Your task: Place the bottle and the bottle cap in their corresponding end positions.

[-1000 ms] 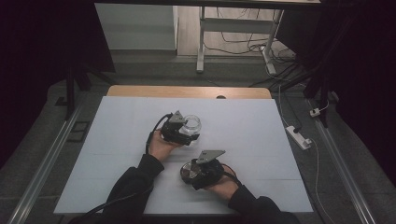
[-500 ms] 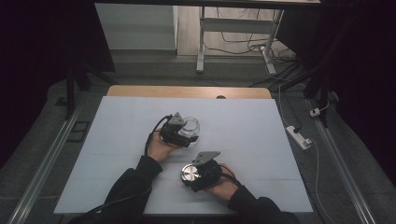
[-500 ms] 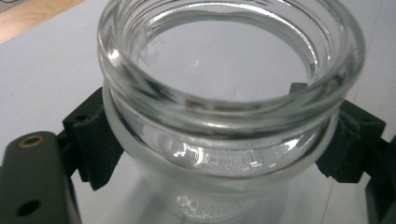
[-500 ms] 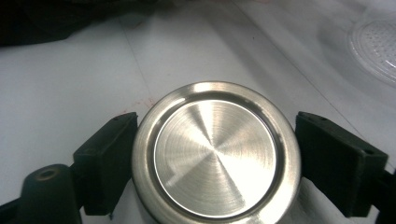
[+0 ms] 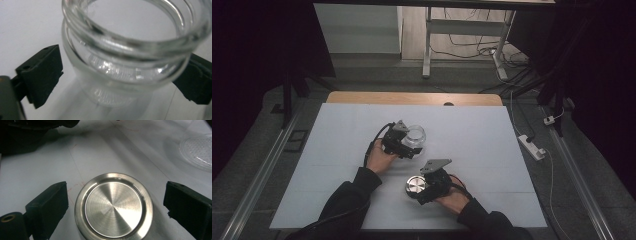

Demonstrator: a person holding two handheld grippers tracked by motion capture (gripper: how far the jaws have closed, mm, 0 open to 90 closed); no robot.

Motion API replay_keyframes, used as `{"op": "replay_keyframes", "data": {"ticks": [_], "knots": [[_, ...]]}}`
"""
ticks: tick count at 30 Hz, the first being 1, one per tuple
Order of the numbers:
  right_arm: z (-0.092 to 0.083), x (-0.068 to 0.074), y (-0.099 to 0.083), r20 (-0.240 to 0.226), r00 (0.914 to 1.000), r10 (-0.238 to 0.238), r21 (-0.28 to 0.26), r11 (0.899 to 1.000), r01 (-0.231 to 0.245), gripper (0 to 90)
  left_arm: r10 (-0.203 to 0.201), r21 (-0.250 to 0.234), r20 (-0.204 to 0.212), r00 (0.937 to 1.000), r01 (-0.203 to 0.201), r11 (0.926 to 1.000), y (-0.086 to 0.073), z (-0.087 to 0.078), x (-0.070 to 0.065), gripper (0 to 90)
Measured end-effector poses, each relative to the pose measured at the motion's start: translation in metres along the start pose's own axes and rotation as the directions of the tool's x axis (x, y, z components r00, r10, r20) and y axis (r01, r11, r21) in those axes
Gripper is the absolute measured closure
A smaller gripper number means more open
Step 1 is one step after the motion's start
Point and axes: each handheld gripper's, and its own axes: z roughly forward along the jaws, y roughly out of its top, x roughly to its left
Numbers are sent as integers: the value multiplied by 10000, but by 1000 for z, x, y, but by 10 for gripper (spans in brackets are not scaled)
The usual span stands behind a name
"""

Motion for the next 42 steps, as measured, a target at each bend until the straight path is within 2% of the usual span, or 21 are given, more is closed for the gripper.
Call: {"op": "replay_keyframes", "data": {"ticks": [2,4,6,8,17,22,28,35,37,42], "knots": [[-1,0,1,-41,10000,56,-25,10000,-56,54,-40,-75,-50,10000,39,10000,-2,-5,1,18],[-3,-1,1,-69,9999,142,-99,9998,-142,54,-334,-154,89,9994,336,9993,-3,-10,2,16],[-3,-1,2,-93,9997,215,-207,9996,-217,47,-411,-152,243,9989,415,9990,-4,-15,2,5],[-4,0,3,-75,9997,219,-251,9994,-221,30,-361,-128,160,9992,363,9993,-4,-18,-1,1],[-10,3,6,24,9999,142,-757,9970,-140,15,-98,-129,407,9991,103,9999,-14,-34,-10,0],[-13,3,7,80,9998,154,-921,9956,-146,13,-334,-423,1031,9941,379,9984,-19,-40,-13,0],[-19,2,7,97,9997,206,-1011,9947,-195,10,-322,-407,1263,9915,376,9985,-25,-47,-20,0],[-27,-1,5,110,9995,279,-1185,9926,-264,6,-605,-753,1696,9837,741,9944,-34,-60,-24,0],[-29,-1,5,142,9994,302,-1215,9922,-282,4,-579,-766,1821,9816,729,9944,-35,-64,-26,0],[-35,-3,4,320,9991,265,-1238,9921,-223,0,-365,-556,1753,9838,469,9973,-39,-69,-34,0]]}}
